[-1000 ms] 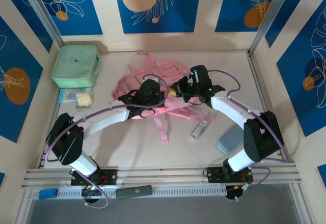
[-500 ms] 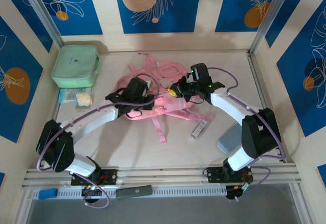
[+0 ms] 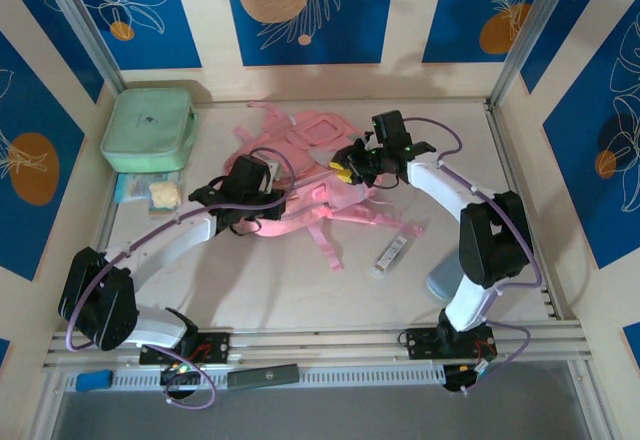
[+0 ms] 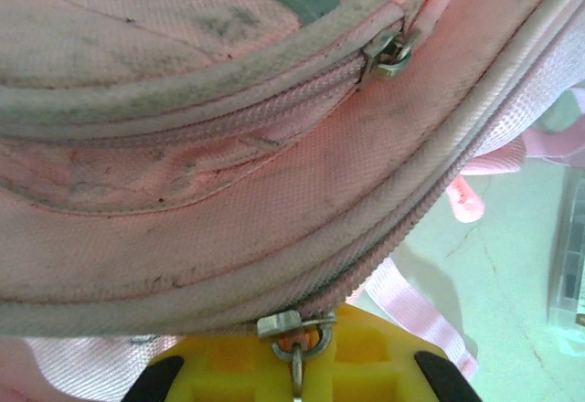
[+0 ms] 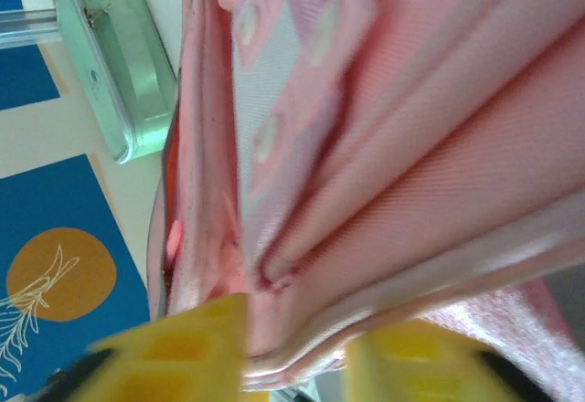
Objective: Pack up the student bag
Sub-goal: Unzip the student bag at the center of the table.
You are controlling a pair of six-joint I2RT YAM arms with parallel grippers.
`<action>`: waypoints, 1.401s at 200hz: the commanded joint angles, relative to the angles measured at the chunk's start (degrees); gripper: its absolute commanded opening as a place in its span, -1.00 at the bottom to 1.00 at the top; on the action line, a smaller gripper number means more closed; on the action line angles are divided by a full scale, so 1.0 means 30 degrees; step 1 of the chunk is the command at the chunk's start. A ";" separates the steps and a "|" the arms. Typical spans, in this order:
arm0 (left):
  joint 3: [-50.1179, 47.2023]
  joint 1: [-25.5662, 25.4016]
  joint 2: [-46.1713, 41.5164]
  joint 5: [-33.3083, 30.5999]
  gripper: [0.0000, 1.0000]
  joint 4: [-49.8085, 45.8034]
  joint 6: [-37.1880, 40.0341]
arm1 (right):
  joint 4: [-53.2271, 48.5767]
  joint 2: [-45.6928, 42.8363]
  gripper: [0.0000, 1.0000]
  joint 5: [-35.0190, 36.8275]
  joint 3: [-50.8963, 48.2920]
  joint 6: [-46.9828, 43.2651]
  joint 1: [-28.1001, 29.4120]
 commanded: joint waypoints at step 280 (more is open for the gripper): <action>0.0855 -0.0501 -0.0868 0.1093 -1.00 -0.2742 -0.2258 | -0.5439 0.0832 0.37 -0.0250 0.3185 -0.4537 0.0202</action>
